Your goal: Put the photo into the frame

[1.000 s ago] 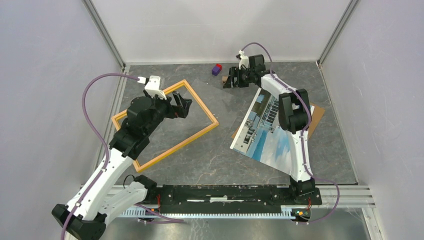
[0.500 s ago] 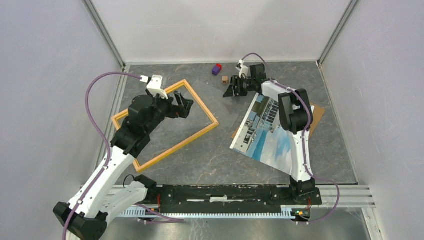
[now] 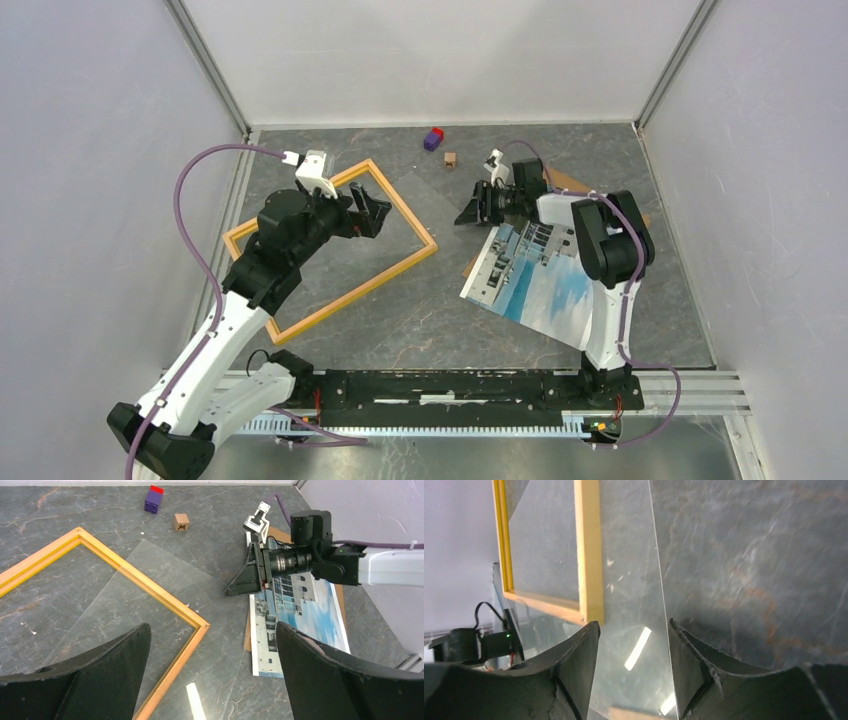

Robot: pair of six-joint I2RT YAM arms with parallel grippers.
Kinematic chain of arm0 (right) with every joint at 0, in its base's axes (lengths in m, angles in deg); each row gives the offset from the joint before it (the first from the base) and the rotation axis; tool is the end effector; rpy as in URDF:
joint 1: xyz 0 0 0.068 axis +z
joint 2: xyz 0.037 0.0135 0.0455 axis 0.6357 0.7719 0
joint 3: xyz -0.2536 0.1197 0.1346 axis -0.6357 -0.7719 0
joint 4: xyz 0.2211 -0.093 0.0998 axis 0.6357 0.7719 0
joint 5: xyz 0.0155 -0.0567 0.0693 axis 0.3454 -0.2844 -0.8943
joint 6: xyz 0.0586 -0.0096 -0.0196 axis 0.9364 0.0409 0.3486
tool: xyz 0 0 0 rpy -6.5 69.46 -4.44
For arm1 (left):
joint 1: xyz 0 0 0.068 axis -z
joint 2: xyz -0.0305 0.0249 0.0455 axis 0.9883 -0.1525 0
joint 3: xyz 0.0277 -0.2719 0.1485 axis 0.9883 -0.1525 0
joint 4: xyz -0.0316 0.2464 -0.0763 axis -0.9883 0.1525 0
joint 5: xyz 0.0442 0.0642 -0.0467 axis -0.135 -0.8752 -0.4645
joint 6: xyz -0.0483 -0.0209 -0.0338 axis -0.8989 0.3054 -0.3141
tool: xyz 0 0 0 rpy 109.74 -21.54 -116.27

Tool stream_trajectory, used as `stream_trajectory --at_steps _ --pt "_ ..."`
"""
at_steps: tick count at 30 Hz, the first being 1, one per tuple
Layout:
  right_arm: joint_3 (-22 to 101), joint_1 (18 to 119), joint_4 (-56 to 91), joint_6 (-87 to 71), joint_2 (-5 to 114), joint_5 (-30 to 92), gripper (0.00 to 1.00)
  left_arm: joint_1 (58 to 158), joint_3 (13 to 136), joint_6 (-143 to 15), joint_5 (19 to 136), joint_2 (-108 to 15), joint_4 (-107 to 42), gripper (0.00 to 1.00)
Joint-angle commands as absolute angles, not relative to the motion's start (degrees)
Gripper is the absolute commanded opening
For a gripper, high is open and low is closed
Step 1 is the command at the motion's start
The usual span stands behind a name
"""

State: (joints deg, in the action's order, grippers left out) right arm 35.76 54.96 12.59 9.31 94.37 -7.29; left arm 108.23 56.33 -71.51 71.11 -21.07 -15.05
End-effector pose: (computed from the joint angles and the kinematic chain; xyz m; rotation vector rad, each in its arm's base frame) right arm 0.4302 0.1548 0.1550 -0.2374 2.3846 1.2797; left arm 0.1636 -0.0851 0.3973 0.1439 1.8161 -0.6094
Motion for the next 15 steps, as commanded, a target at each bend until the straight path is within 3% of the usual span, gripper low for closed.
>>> stream_trajectory --at_steps 1,7,15 --pt "29.29 55.25 3.4 14.59 87.05 -9.79 0.57 107.95 58.23 -74.17 72.55 -21.05 -17.86 1.0" --pt "17.55 55.79 -9.12 22.71 81.65 -11.02 0.53 107.96 58.11 -74.61 72.82 -20.84 -17.9 1.0" --pt "10.44 56.87 -21.47 30.76 82.88 -11.28 0.49 107.96 58.02 -74.88 72.95 -20.71 -17.97 1.0"
